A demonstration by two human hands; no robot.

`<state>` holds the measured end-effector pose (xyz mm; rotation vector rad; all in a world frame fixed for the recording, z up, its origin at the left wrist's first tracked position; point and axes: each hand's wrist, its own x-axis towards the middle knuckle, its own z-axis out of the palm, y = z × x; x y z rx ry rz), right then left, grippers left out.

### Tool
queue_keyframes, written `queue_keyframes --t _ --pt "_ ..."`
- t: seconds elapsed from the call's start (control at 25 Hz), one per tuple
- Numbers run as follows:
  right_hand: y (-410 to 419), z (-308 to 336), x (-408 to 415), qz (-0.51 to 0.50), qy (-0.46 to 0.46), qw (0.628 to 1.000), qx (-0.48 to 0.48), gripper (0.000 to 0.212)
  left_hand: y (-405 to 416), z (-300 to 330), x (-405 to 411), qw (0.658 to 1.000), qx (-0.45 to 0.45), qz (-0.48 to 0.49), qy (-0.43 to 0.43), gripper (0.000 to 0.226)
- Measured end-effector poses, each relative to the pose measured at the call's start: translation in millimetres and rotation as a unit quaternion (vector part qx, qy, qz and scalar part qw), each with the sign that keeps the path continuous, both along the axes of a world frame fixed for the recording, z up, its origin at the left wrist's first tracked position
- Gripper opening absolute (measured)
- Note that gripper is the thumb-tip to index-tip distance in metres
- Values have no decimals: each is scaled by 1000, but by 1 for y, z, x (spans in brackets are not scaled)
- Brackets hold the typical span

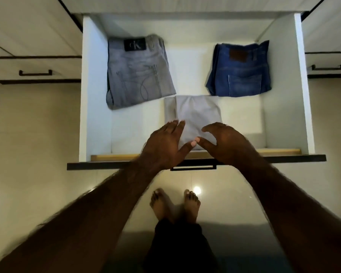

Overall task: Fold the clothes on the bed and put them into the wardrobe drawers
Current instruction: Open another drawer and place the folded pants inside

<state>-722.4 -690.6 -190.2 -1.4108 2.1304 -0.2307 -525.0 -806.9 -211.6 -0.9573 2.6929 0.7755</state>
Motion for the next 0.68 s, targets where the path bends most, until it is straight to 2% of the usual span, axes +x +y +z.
queue_keyframes --t 0.08,0.16,0.32,0.52,0.68 --pt "25 8 11 16 27 999 -11 70 22 10 10 999 -13 -34 0 85" --pt "55 7 20 20 97 995 -23 72 53 14 22 997 -56 -41 -35 81" --pt "115 -11 33 -14 186 982 -18 76 91 -1 56 990 -116 43 -68 80" --pt "136 -44 16 -11 187 982 -27 75 86 -23 73 979 -173 82 -70 75" --pt "126 -54 8 -13 186 981 -50 74 77 -27 62 977 -190 83 -51 84"
